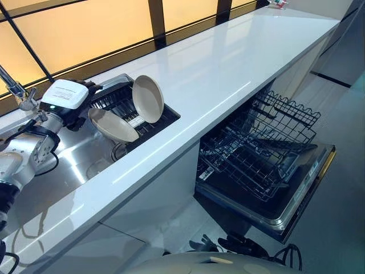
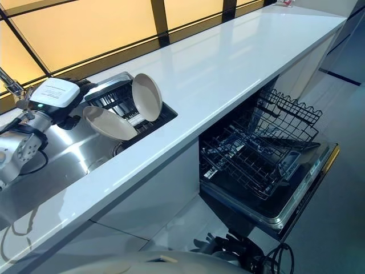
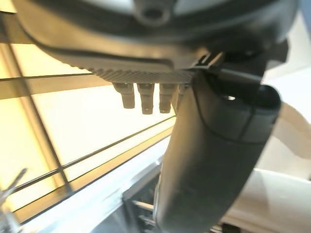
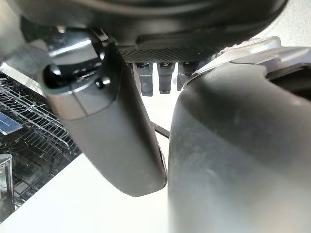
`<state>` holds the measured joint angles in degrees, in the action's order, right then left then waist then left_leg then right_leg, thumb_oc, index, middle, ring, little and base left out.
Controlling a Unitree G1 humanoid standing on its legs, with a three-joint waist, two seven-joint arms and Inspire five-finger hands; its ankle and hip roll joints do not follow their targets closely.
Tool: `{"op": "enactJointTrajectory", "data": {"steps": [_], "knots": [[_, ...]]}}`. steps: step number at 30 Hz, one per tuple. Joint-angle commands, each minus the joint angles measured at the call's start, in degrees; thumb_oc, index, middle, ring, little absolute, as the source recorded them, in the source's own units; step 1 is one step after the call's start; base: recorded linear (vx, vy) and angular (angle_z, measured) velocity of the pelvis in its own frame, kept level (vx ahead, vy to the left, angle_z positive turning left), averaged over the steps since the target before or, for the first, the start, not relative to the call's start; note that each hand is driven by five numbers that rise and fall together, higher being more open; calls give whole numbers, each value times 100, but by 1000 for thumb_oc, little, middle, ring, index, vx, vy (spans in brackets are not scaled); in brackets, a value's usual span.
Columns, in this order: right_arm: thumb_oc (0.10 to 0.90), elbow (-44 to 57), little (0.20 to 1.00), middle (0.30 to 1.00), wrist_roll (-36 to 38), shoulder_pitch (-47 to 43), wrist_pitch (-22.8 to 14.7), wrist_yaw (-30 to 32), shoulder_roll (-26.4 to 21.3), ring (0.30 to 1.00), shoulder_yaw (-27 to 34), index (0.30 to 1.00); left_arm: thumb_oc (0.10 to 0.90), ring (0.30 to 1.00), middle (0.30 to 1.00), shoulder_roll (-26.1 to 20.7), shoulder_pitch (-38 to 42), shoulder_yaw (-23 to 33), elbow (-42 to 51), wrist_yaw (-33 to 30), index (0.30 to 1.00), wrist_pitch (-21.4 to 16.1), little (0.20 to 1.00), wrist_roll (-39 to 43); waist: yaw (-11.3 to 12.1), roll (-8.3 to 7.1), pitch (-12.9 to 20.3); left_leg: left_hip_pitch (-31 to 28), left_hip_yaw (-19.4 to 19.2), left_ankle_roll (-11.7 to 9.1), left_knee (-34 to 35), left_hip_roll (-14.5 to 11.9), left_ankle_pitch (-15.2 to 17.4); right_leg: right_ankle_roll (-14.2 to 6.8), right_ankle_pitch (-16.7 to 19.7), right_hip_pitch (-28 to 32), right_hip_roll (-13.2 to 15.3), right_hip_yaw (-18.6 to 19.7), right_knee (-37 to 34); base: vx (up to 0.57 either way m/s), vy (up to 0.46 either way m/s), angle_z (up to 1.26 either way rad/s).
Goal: Pick up plates and place into dishwasher.
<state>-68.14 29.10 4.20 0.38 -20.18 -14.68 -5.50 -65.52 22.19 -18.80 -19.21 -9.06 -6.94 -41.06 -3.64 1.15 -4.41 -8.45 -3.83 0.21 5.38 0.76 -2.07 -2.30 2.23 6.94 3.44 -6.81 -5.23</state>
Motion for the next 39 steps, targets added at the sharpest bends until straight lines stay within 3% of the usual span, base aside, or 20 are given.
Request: {"op": "enactJointTrajectory", "data": {"steps": [1, 6, 14, 19, 23, 24, 26, 27, 34, 39], "knots": [[800, 158, 900, 900, -72, -241, -31, -167, -330, 900, 18, 900, 800, 900, 900, -261, 1368, 180, -434, 22, 900, 211, 900, -507, -81, 357, -99, -79, -43, 316, -44, 382, 729, -256, -723, -214, -388, 53, 675, 14, 19, -10], [800, 235, 900, 900, -65, -289, 50, -135, -349, 900, 12, 900, 800, 900, 900, -168, 1603, -241, -633, 1029, 900, 439, 900, -1080, -144, 384, -151, -81, -96, 342, -69, 398, 745, -278, -716, -254, -389, 109, 714, 8, 17, -8], [800, 338, 900, 900, -20, -324, 163, -43, -372, 900, -12, 900, 800, 900, 900, -125, 1945, -606, -882, 2250, 900, 575, 900, -1328, -179, 416, -209, -67, -126, 366, -105, 408, 761, -299, -719, -299, -388, 130, 772, 3, 7, -4], [800, 411, 900, 900, 24, -346, 215, -13, -382, 900, -39, 900, 800, 900, 900, -98, 2139, -784, -1017, 2258, 900, 566, 900, -1264, -189, 420, -236, -45, -135, 376, -126, 413, 773, -306, -725, -332, -383, 133, 804, 0, 0, 0], [800, 399, 900, 900, 12, -376, 228, -23, -365, 900, -33, 900, 800, 900, 900, -20, 2138, -752, -1000, 1759, 900, 483, 900, -864, -178, 409, -246, -34, -131, 376, -118, 419, 772, -310, -726, -342, -384, 140, 805, 0, 0, 0], [800, 395, 900, 900, 14, -375, 222, -26, -363, 900, -38, 900, 410, 566, 566, 6, 2129, -734, -1002, 1620, 566, 468, 510, -808, -177, 407, -242, -34, -130, 372, -111, 418, 770, -311, -725, -343, -385, 140, 799, 0, 0, 0], [800, 377, 900, 900, 22, -373, 212, -41, -360, 900, -40, 900, 100, 300, 300, 16, 2129, -709, -978, 1235, 300, 438, 200, -580, -169, 397, -231, -28, -118, 365, -98, 420, 763, -312, -718, -342, -389, 140, 781, 0, 0, 0], [800, 377, 900, 900, 28, -370, 207, -41, -341, 900, -49, 900, 100, 300, 300, 55, 2127, -658, -954, 736, 300, 406, 200, -318, -157, 385, -218, -21, -110, 358, -89, 420, 761, -310, -718, -341, -391, 138, 766, 0, 0, 0], [800, 660, 900, 900, 447, -293, 107, -209, -276, 900, 30, 900, 100, 300, 300, -44, 1889, -260, -510, -465, 300, 185, 200, 575, -89, 347, -190, -17, -56, 342, -73, 424, 746, -296, -723, -325, -381, 94, 753, 0, 0, 0], [800, 1796, 900, 900, 352, -203, -334, -280, -185, 900, -241, 900, 100, 300, 300, -11, 1395, 510, -51, -1434, 300, 40, 200, 862, -46, 321, -193, -1, -4, 337, -57, 436, 728, -291, -721, -334, -343, 51, 744, 0, 0, 0]]}}
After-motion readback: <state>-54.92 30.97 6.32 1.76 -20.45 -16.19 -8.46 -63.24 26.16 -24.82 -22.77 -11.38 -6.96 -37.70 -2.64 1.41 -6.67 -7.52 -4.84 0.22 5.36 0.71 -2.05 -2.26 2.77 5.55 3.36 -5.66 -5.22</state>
